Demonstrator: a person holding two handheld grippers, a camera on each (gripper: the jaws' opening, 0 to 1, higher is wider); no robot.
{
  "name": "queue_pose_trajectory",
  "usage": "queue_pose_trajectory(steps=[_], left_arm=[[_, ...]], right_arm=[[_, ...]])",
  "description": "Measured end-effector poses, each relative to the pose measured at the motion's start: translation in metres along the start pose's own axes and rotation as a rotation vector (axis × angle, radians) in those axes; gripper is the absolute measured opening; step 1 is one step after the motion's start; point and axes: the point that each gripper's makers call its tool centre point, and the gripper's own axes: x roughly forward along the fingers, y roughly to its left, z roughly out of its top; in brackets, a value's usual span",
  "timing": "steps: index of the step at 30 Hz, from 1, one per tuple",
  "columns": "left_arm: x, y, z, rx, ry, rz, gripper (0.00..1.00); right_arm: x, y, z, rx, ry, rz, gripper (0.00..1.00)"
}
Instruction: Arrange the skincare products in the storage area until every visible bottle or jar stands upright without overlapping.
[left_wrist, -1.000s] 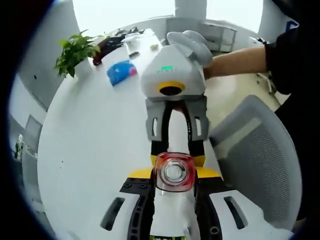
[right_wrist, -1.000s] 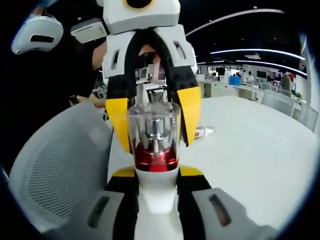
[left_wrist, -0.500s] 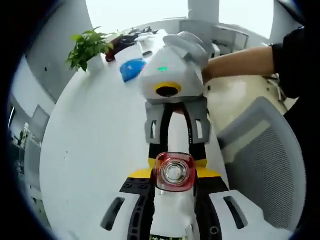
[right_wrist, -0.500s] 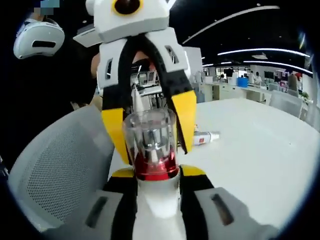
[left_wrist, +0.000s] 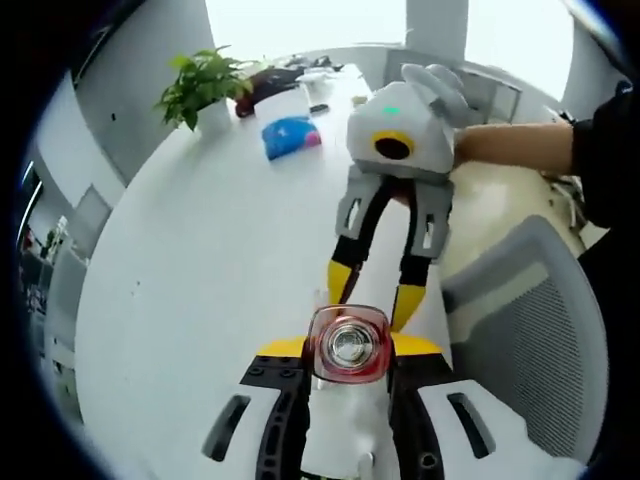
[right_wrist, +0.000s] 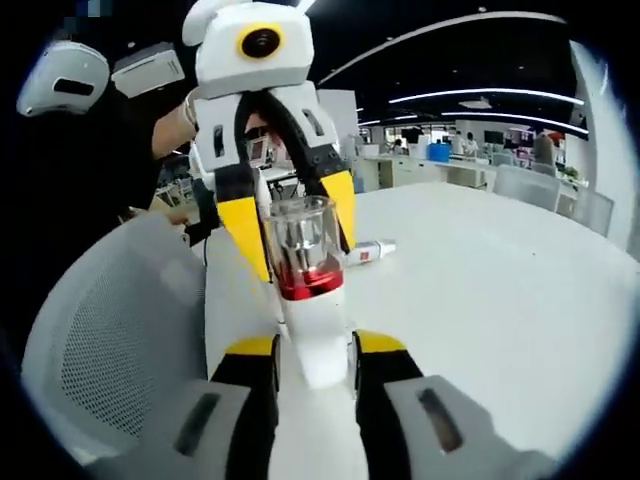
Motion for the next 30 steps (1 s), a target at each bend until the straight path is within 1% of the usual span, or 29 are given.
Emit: queue_pose_trajectory(steps=[1,2,3,4,5,6,7,10,12,13,14,15,18,19,20,21,23,24,26,28,30], left_arm=[[-0.001,0.0,-0.001,-0.003,0.002,0.007,0.25],[-0.001,-0.001,-0.001,-0.004,0.004,0.01,0.25],[-0.002,-0.001,-0.002,-0.008,0.006,0.012,0.25],[-0.002,-0.001,-0.003,-0.019,0.009,0.015,0.25],[-0.003,0.0,-0.004,-0.034,0.011,0.02,0.25],[-0.003,0.0,-0.004,-0.036,0.012,0.023,0.25],[-0.003,0.0,-0.004,-0.049,0.014,0.03,0.25],[-0.004,0.0,-0.005,-0.045,0.018,0.034,0.25],[-0.004,0.0,-0.004,-0.047,0.027,0.04,0.25],[-0.004,0.0,-0.004,-0.045,0.03,0.044,0.26],[-0.004,0.0,-0.004,-0.055,0.029,0.045,0.26],[-0.004,0.001,-0.005,-0.065,0.031,0.049,0.26],[-0.006,0.0,-0.006,-0.077,0.033,0.05,0.26],[-0.007,-0.001,-0.008,-0.067,0.034,0.047,0.26],[-0.007,-0.001,-0.008,-0.022,0.031,0.034,0.26],[-0.008,-0.001,-0.009,-0.01,0.031,0.029,0.27],[-0.009,-0.002,-0.008,0.001,0.006,0.021,0.3],[-0.009,-0.003,-0.003,-0.01,-0.035,0.01,0.35],[-0.009,-0.005,-0.003,-0.014,-0.055,-0.004,0.41],[-0.008,-0.004,-0.008,-0.033,-0.051,-0.003,0.4],[-0.008,0.001,-0.012,-0.044,-0.057,0.028,0.38]], right_arm=[[0.002,0.0,-0.003,0.018,0.013,-0.021,0.3],[0.005,-0.001,-0.007,0.058,0.03,-0.054,0.3],[0.008,-0.001,-0.007,0.059,0.021,-0.063,0.31],[0.011,0.003,-0.008,0.05,0.008,-0.052,0.31],[0.014,0.004,-0.008,0.059,-0.003,-0.046,0.32],[0.017,0.006,-0.007,0.093,-0.019,-0.043,0.33],[0.019,0.007,-0.006,0.09,-0.021,-0.039,0.33],[0.027,0.008,-0.001,0.057,-0.022,-0.037,0.34],[0.03,0.005,-0.001,0.062,-0.018,-0.028,0.33],[0.032,0.004,0.0,0.073,-0.028,-0.017,0.33],[0.033,0.004,0.002,0.082,-0.037,-0.009,0.31],[0.035,0.006,0.001,0.087,-0.038,0.005,0.32],[0.036,0.009,0.002,0.07,-0.053,0.027,0.31],[0.036,0.01,0.001,0.067,-0.056,0.036,0.31],[0.036,0.011,0.001,0.06,-0.061,0.054,0.3],[0.035,0.012,0.001,0.056,-0.063,0.062,0.29],[0.034,0.013,0.0,0.047,-0.064,0.078,0.28],[0.034,0.014,0.001,0.034,-0.066,0.085,0.27],[0.035,0.014,0.001,0.022,-0.07,0.094,0.27],[0.036,0.014,0.002,0.007,-0.076,0.111,0.27],[0.036,0.015,0.003,-0.01,-0.08,0.129,0.27]])
